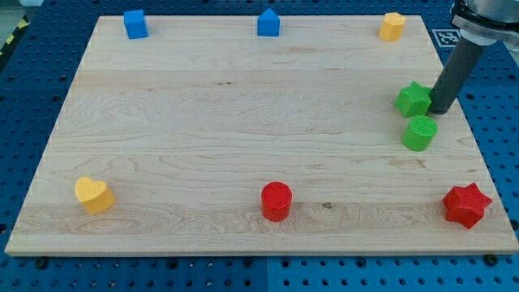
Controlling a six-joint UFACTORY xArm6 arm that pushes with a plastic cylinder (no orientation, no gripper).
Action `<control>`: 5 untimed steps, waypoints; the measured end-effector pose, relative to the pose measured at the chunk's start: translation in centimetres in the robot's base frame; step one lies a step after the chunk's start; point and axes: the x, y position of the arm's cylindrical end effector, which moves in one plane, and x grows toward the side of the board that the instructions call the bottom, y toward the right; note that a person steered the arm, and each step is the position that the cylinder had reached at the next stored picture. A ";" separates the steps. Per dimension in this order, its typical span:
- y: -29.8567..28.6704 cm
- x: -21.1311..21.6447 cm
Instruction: Push the green star left a bit
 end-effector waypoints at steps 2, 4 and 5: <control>-1.3 0.0; -1.0 0.2; -0.7 0.3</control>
